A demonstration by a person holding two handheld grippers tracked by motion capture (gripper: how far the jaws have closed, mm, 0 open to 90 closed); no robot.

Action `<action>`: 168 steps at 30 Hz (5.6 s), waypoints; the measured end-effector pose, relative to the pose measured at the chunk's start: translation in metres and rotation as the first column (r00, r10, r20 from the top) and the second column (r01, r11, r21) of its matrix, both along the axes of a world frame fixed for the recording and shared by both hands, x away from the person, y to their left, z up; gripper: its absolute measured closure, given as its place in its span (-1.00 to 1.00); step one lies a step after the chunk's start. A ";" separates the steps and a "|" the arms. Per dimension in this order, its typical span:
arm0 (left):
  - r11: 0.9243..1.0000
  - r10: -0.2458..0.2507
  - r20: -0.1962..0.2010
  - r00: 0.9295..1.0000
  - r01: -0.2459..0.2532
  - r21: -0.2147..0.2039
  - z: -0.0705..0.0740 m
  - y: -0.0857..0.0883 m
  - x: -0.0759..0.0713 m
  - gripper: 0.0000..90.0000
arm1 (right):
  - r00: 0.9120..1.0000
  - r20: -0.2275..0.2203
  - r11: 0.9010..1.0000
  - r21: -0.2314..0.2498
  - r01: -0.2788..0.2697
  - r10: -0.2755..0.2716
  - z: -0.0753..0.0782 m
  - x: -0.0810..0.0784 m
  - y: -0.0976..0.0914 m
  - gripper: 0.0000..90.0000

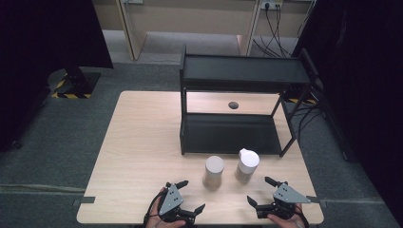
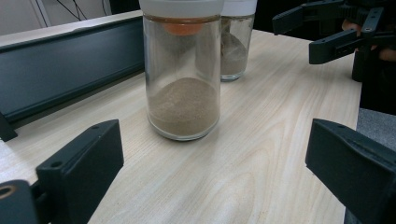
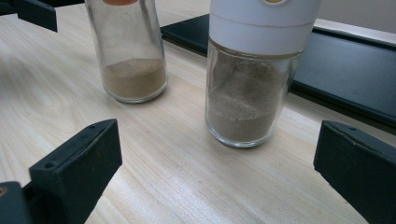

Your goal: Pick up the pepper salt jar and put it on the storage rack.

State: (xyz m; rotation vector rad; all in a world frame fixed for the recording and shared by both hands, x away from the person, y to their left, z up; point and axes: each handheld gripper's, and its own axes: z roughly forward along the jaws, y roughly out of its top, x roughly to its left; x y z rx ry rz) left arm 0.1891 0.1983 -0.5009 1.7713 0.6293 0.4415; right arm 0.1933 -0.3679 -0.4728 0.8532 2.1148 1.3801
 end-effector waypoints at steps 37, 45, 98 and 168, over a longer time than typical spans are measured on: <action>1.000 0.005 -0.005 1.000 -0.006 -0.026 0.002 -0.006 0.004 -0.91 | 1.000 -0.007 1.000 0.027 0.014 -0.014 -0.002 0.000 -0.002 -0.97; 1.000 0.005 -0.001 1.000 -0.005 -0.011 0.010 -0.018 0.017 -0.91 | 1.000 -0.004 0.999 0.033 0.015 -0.015 -0.002 0.000 -0.003 -0.97; 0.998 -0.006 -0.009 1.000 0.007 0.070 0.048 -0.067 0.077 -0.23 | 1.000 -0.003 0.999 0.042 0.007 -0.007 -0.003 0.000 -0.005 -0.97; 0.998 -0.004 0.063 0.998 0.001 0.059 0.256 -0.051 0.108 -0.23 | 1.000 -0.005 0.998 0.067 0.006 -0.005 -0.004 0.001 -0.008 -0.97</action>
